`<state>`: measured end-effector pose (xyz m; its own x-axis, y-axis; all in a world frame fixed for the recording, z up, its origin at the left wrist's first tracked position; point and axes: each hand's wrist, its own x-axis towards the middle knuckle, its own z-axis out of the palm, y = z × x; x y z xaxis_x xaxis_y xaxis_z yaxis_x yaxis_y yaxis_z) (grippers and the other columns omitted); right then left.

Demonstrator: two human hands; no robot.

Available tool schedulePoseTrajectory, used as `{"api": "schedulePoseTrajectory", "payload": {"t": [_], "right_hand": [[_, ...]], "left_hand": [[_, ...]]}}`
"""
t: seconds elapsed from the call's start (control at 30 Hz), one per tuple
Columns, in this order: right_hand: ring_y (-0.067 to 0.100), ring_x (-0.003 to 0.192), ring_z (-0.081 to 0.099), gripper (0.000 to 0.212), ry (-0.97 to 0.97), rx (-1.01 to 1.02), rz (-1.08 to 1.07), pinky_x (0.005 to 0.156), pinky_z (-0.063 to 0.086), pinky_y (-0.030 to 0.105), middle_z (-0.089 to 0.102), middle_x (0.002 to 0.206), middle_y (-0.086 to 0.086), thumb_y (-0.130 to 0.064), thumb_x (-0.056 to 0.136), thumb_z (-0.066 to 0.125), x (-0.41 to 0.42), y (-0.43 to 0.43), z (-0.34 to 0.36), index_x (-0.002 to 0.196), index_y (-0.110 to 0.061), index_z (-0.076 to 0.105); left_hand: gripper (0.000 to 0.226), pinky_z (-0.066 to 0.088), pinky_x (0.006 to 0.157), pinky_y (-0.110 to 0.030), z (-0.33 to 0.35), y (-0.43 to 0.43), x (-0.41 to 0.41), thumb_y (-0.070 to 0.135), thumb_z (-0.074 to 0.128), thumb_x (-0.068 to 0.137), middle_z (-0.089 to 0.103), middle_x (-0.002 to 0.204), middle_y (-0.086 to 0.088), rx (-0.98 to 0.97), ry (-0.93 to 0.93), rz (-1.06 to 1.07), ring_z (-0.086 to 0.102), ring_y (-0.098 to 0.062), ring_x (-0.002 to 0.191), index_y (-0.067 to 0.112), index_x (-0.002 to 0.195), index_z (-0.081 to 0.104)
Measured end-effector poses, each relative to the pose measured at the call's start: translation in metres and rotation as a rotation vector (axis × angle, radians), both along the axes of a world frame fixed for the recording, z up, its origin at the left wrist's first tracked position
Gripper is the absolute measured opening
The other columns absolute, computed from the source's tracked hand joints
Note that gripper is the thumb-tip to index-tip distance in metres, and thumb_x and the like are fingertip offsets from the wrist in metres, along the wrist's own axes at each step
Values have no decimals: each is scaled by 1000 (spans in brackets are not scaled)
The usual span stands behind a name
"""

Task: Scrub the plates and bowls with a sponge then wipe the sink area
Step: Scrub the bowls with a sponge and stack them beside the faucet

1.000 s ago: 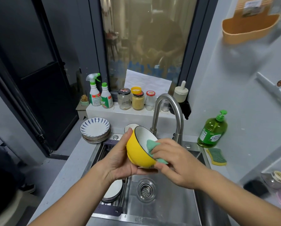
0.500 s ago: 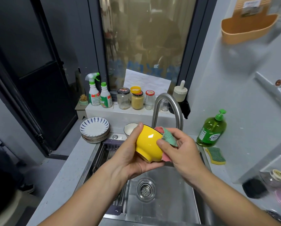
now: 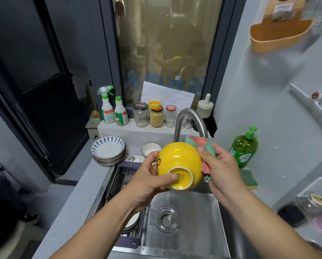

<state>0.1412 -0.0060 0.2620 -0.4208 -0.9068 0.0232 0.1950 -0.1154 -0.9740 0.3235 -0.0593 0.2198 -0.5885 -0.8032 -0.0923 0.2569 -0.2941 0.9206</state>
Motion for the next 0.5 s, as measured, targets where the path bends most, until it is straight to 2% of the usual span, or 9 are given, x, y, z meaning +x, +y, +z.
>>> {"api": "schedulePoseTrajectory", "payload": {"t": [0.07,0.1,0.17,0.27,0.33,0.4,0.43,0.5], "right_hand": [[11,87,69,16,347,-135,-203,75,57,32,76,93,-5,-12,95,67,2,7,0,99,-25,75],[7,99,69,18,499,-234,-210,84,56,29,75,105,-10,-10,94,67,3,11,0,100,-25,75],[10,130,55,22,818,-377,-85,107,45,26,63,136,-7,-9,90,63,8,18,-5,108,-17,75],[20,151,25,44,1146,-360,111,123,22,35,40,157,-5,-32,97,52,17,20,-14,136,-14,61],[25,154,16,51,1296,-353,158,124,15,42,32,162,-3,-42,103,36,20,16,-12,145,-18,51],[27,151,21,48,1380,-379,159,123,18,44,38,159,-1,-36,104,33,17,8,-11,144,-18,53],[27,149,26,46,1364,-379,151,122,21,44,42,156,-1,-31,103,35,13,1,-13,142,-17,56],[18,143,38,42,1150,-335,123,119,29,37,51,148,-8,-28,103,38,7,-6,-16,139,-20,58]], "left_hand": [[84,61,82,-43,0,0,-1,20,93,50,75,112,-8,-83,-78,74,73,-25,99,22,126,55],[83,61,85,-43,1,1,-1,21,94,50,74,112,-11,-126,-110,104,72,-24,98,22,124,56],[77,60,86,-42,2,2,-3,17,94,54,75,108,-12,-184,-119,136,71,-22,93,17,122,57],[66,60,77,-32,4,3,-5,5,89,61,76,96,-5,-246,-130,132,69,-15,85,12,118,55],[67,58,78,-34,3,2,-6,0,90,61,74,99,-10,-308,-156,127,67,-16,89,13,117,56],[66,57,84,-47,3,3,-7,-2,89,61,71,105,-17,-344,-177,131,66,-19,92,13,116,57],[66,57,86,-52,3,3,-7,0,89,60,71,103,-16,-348,-184,146,66,-20,91,13,116,57],[68,59,83,-46,5,3,-6,11,90,57,73,95,-7,-355,-194,176,66,-18,86,14,116,56]]}}
